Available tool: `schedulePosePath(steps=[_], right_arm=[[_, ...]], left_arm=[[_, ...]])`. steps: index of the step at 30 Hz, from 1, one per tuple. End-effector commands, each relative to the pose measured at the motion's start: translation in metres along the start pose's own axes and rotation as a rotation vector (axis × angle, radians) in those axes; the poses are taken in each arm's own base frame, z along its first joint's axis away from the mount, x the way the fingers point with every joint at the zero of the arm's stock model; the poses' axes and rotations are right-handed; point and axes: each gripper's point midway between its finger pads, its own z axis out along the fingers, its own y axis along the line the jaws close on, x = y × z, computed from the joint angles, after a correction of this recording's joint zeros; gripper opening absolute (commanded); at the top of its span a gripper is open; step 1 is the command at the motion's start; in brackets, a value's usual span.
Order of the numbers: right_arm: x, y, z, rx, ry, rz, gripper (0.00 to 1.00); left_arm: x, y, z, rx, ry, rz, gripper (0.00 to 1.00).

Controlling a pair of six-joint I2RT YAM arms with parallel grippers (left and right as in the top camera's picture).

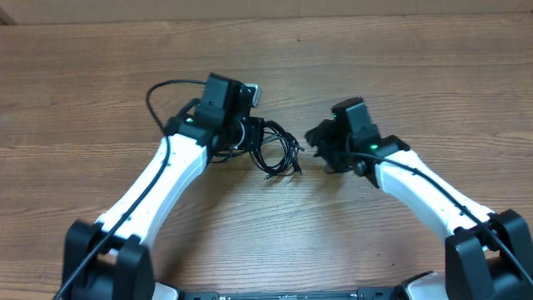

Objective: Untangle cables

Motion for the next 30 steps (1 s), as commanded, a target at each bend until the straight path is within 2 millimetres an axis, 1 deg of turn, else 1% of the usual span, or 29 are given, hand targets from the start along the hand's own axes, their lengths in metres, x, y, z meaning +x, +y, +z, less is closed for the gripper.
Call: schedulePosePath(steps=[1, 5, 6, 8, 11, 15, 17, 20, 23, 27, 28, 30], right_arm=[[-0.015, -0.016, -0.001, 0.049, -0.018, -0.016, 0.60], [-0.020, -0.029, -0.003, 0.088, -0.011, -0.016, 0.64], [-0.019, -0.033, -0.003, 0.101, -0.007, -0.012, 0.67], [-0.018, -0.035, -0.004, 0.112, -0.001, -0.026, 0.70], [-0.020, -0.037, -0.004, 0.122, -0.012, -0.062, 0.76], [-0.021, -0.038, -0.004, 0.126, -0.019, -0.063, 0.81], [-0.021, -0.038, -0.004, 0.127, -0.022, -0.063, 0.82], [-0.022, -0.037, -0.004, 0.125, -0.023, -0.063, 0.84], [-0.022, -0.037, -0.004, 0.125, -0.023, -0.063, 0.85], [-0.022, -0.037, -0.004, 0.124, -0.023, -0.063, 0.86], [-0.022, -0.037, -0.004, 0.124, -0.023, -0.063, 0.86], [-0.022, -0.037, -0.004, 0.124, -0.023, -0.063, 0.86]], left_arm=[[0.007, -0.003, 0.032, 0.003, 0.052, -0.036, 0.04], [0.015, 0.000, 0.062, -0.001, 0.089, -0.030, 0.04], [0.020, 0.005, 0.073, -0.009, 0.109, -0.036, 0.04], [0.025, 0.015, 0.082, -0.044, 0.127, -0.043, 0.06], [0.028, 0.027, 0.087, -0.099, 0.132, -0.040, 0.23], [0.022, 0.035, 0.085, -0.146, 0.118, 0.064, 0.44], [0.020, 0.037, 0.083, -0.167, 0.112, 0.067, 0.48], [0.021, 0.037, 0.083, -0.165, 0.116, 0.063, 0.48], [0.026, 0.038, 0.082, -0.170, 0.135, 0.017, 0.46], [0.041, 0.030, 0.081, -0.134, 0.192, -0.107, 0.39], [0.042, 0.028, 0.081, -0.123, 0.197, -0.141, 0.36], [0.044, 0.022, 0.081, -0.099, 0.204, -0.240, 0.33]])
